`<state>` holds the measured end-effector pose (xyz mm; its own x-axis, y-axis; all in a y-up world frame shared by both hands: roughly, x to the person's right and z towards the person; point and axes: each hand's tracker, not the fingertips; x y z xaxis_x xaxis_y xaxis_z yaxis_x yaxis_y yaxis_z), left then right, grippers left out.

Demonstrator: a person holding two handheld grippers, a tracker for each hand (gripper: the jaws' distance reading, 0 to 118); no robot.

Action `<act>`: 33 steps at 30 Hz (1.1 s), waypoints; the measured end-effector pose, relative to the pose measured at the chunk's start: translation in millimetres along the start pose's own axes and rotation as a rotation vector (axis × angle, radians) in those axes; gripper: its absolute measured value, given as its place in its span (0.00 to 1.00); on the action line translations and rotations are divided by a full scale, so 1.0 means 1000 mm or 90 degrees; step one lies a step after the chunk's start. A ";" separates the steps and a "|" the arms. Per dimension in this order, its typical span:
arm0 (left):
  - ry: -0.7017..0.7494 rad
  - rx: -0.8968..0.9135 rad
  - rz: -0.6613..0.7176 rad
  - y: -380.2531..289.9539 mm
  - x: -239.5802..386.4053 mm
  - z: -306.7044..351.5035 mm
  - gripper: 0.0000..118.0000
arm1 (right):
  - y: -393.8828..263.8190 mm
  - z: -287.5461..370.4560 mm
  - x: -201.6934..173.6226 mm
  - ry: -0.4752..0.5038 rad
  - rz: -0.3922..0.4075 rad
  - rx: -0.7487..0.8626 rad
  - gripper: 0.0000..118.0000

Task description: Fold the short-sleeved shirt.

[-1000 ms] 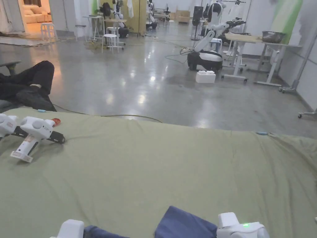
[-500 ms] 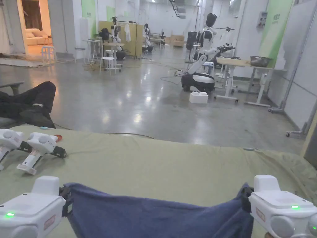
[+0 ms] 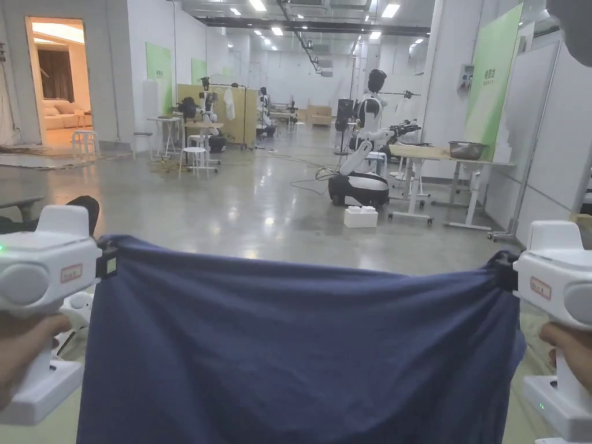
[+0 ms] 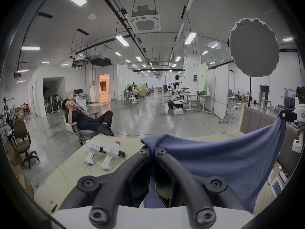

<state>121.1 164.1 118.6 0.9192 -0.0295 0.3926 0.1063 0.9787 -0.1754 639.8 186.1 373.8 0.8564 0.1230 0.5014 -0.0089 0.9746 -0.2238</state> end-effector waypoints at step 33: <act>0.010 -0.060 0.030 -0.042 -0.003 -0.082 0.01 | 0.004 -0.055 -0.024 -0.018 0.046 -0.007 0.02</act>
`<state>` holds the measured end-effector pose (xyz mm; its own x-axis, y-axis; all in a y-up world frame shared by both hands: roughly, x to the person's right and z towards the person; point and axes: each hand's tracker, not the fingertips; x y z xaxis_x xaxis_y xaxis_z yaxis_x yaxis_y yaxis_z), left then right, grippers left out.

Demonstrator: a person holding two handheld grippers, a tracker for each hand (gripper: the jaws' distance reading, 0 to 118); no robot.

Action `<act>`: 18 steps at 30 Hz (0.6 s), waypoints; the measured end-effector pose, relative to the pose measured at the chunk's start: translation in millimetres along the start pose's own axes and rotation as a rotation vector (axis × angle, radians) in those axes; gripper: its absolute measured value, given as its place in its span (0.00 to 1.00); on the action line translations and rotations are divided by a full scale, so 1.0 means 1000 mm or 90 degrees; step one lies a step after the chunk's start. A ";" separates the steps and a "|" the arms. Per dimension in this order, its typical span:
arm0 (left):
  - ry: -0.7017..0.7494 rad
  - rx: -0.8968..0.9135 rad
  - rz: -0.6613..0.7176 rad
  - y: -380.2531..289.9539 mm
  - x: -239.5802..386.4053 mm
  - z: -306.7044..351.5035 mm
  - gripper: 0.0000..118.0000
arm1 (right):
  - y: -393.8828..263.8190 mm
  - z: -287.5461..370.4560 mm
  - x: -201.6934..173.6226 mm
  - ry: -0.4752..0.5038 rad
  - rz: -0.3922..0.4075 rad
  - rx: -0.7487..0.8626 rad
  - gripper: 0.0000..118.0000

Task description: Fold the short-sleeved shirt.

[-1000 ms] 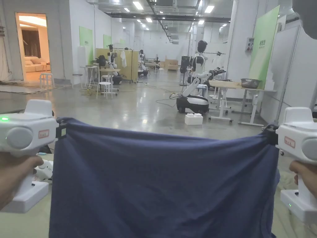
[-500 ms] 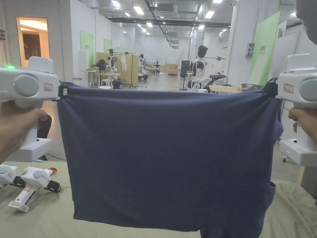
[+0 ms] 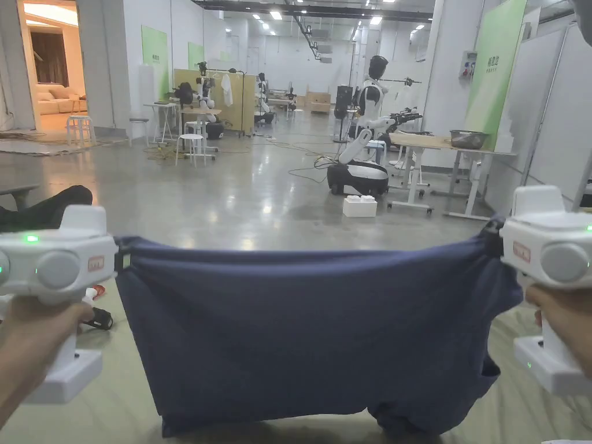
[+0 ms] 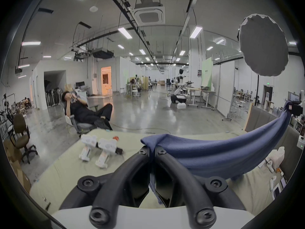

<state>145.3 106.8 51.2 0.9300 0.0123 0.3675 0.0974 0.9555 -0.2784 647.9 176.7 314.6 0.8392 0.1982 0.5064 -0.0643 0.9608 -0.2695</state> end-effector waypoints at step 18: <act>-0.064 -0.031 0.052 -0.145 -0.013 0.169 0.01 | -0.165 0.138 0.016 0.000 -0.021 -0.118 0.02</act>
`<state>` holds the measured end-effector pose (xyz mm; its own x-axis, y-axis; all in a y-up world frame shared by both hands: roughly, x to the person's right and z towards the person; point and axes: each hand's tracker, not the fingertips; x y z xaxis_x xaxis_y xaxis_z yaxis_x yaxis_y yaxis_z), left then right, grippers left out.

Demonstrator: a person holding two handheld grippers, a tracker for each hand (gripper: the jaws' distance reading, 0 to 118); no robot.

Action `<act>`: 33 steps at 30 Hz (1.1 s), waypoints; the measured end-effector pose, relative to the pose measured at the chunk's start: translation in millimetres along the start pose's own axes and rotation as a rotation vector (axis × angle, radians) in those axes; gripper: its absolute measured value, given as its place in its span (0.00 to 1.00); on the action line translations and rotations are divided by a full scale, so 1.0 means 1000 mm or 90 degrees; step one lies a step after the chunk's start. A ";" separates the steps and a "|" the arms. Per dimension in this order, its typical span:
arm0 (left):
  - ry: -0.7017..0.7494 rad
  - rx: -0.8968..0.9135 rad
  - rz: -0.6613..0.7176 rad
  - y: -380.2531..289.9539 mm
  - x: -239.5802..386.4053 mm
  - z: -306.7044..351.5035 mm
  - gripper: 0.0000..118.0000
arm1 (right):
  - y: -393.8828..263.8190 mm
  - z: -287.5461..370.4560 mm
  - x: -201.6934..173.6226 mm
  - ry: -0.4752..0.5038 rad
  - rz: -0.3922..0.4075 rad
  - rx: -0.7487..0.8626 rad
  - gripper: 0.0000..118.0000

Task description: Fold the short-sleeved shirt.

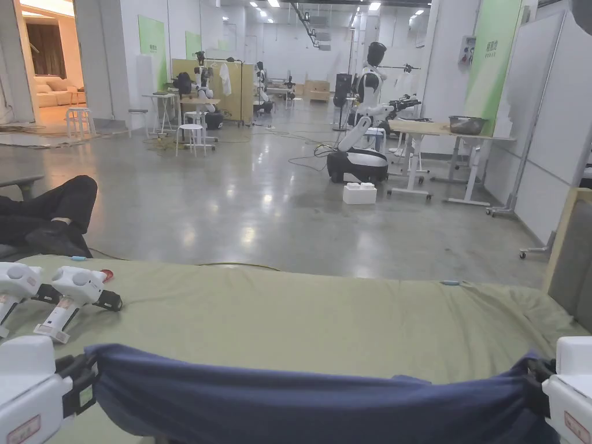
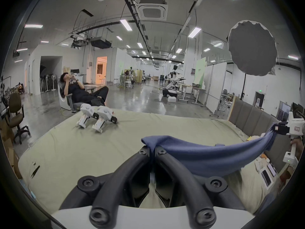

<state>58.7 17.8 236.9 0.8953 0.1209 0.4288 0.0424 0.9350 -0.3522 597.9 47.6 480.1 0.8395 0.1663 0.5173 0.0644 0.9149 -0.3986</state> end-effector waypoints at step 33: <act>0.079 -0.299 -0.035 -0.189 -0.012 0.012 0.71 | -0.191 0.043 -0.017 0.005 0.029 -0.283 0.68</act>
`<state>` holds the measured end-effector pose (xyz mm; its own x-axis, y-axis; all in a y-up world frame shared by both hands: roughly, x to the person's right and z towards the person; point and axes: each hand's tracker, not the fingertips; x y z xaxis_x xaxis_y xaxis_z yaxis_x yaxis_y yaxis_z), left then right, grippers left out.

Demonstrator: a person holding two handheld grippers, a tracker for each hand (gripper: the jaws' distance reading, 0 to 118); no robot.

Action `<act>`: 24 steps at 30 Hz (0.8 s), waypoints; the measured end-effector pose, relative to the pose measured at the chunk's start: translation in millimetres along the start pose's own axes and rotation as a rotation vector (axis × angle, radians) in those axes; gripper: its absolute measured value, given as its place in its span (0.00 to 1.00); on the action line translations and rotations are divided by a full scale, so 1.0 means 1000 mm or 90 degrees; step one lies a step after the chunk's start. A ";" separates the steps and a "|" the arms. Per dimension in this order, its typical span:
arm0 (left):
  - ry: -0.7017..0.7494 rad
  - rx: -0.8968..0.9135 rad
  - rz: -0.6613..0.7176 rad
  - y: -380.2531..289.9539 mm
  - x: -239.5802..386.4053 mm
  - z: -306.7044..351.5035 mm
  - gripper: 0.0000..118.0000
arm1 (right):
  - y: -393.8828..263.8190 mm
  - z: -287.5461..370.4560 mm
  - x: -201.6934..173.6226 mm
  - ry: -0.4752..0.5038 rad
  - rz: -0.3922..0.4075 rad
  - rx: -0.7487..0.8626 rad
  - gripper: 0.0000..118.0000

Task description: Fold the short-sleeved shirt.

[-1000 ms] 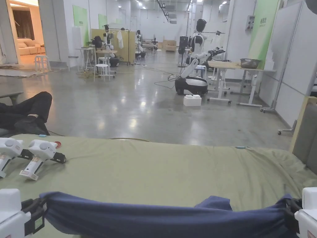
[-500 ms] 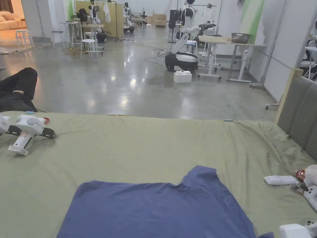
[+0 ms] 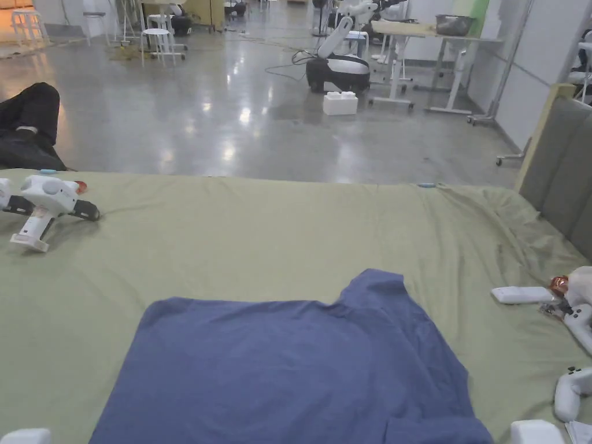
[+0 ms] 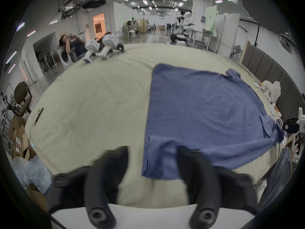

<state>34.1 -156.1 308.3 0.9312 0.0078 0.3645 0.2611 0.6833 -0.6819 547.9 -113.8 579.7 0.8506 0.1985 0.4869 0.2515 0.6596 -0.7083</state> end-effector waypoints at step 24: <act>-0.029 0.376 -0.036 0.084 0.116 0.049 0.00 | 0.086 0.042 -0.119 0.059 -0.102 0.438 0.01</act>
<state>151.6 -62.5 324.4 0.9050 -0.0179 0.4250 0.1118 0.9740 -0.1970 448.9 -50.5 481.9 0.8711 0.0185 0.4908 0.0539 0.9896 -0.1330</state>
